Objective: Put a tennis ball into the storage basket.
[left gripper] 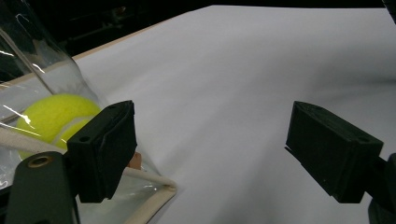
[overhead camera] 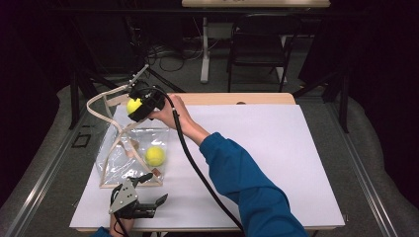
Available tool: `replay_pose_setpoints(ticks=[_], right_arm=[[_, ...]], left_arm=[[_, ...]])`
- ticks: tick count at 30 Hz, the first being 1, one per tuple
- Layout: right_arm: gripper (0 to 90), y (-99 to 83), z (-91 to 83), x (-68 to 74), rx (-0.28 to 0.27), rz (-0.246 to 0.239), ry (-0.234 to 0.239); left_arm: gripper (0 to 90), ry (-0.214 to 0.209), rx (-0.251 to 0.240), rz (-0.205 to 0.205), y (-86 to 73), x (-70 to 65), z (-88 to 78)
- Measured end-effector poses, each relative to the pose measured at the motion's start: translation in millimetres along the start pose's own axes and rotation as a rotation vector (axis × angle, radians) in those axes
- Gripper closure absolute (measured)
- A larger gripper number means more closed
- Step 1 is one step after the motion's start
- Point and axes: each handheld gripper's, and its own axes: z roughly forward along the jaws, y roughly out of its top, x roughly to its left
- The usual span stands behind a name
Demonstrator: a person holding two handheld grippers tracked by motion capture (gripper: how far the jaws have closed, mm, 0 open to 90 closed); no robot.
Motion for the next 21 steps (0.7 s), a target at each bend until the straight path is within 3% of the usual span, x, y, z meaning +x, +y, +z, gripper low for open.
replay_pose_setpoints(ticks=[4,12,21], right_arm=[[24.5,-0.9,-0.8,-0.8,0.002,0.005,0.010],[10.0,-1.4,-16.8,-3.7,-0.057,0.020,0.005],[2.4,-10.7,-29.6,-9.1,-0.084,0.032,0.024]], left_arm=[[16.0,0.000,0.001,-0.001,-0.1,0.2,0.0],[16.0,0.001,0.002,-0.002,-0.1,0.0,0.2],[16.0,0.002,0.002,-0.002,0.2,-0.6,0.6]])
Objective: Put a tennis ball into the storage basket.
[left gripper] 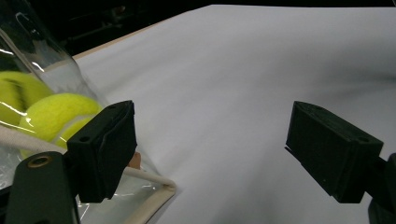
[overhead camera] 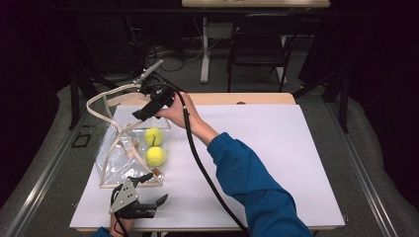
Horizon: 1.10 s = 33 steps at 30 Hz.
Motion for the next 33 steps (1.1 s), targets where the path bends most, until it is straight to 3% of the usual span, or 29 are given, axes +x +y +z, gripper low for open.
replay_pose_setpoints(ticks=[14,19,20,22,33], right_arm=[[0.0,-21.4,-25.9,-6.0,-0.021,0.012,-0.010],[0.0,-21.4,-25.9,-6.0,-0.021,0.012,-0.010],[0.0,-35.0,-38.0,-6.4,-0.021,0.009,-0.011],[0.0,-41.0,-42.2,-6.8,-0.023,0.012,-0.008],[0.0,-62.6,-56.1,-2.5,-0.024,0.002,-0.025]], left_arm=[[16.0,-0.003,0.004,0.006,1.2,-0.8,1.7],[16.0,-0.001,0.005,0.005,1.8,-1.6,2.5],[16.0,-0.001,0.005,0.005,1.8,-1.6,2.5],[16.0,-0.002,0.006,0.011,2.3,-1.6,3.0],[16.0,-0.004,0.009,0.012,1.5,-1.7,1.9]])
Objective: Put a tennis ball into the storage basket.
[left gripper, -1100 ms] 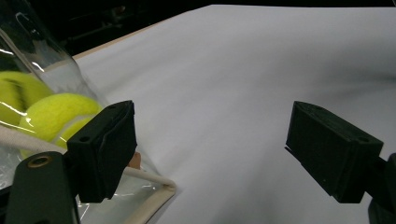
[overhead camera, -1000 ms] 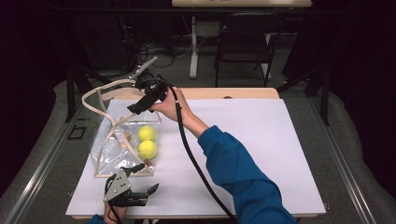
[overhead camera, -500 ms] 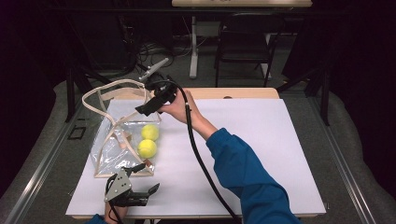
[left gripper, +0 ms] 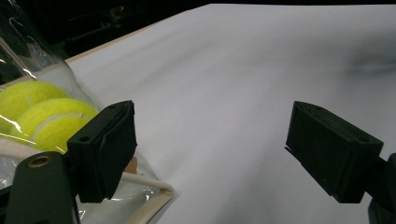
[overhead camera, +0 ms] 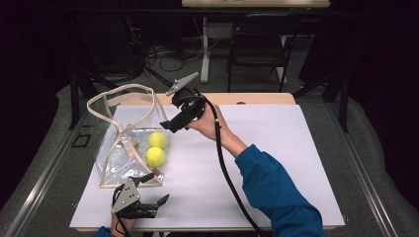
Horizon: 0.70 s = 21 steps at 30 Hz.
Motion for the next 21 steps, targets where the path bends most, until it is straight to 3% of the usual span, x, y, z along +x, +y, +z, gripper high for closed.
replay_pose_setpoints(ticks=[10,21], right_arm=[[0.0,-19.6,-11.2,1.9,0.012,-0.006,-0.026],[0.0,-53.4,-20.9,-1.3,0.045,0.005,-0.057]], left_arm=[[16.0,0.010,-0.014,0.000,-0.2,-0.7,-0.9],[16.0,0.011,-0.012,0.001,0.0,-0.9,-0.7]])
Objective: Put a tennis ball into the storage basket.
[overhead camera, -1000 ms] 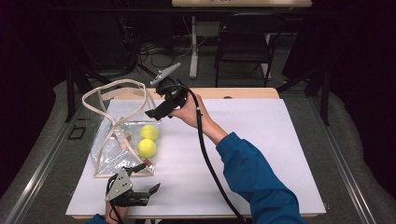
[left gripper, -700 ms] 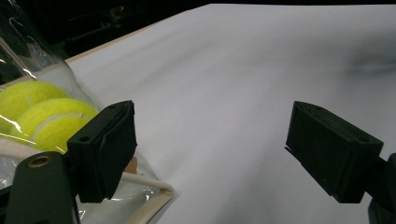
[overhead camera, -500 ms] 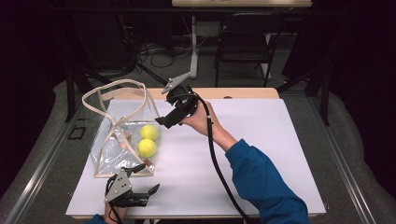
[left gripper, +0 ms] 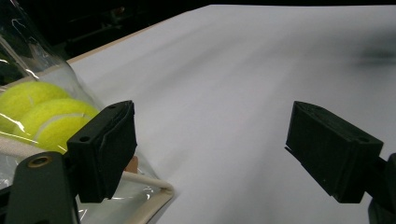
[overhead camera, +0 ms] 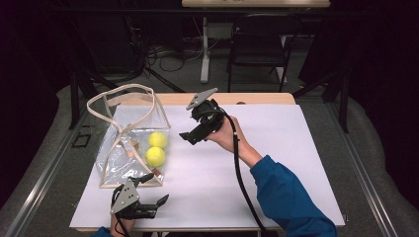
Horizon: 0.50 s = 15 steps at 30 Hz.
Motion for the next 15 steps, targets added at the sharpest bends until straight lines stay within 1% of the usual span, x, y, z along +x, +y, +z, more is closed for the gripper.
replay_pose_setpoints(ticks=[8,10,15], right_arm=[[0.0,-19.5,-10.4,-4.8,-0.004,0.029,-0.008],[0.0,-24.8,-12.6,-5.9,-0.014,0.035,-0.014],[0.0,-38.4,-15.0,-7.7,-0.008,0.057,-0.009]], left_arm=[[16.0,-0.002,0.002,0.000,-0.2,0.3,0.2],[16.0,-0.001,0.002,-0.001,-0.3,0.3,0.4],[16.0,-0.004,0.008,-0.002,-0.3,0.1,0.6]])
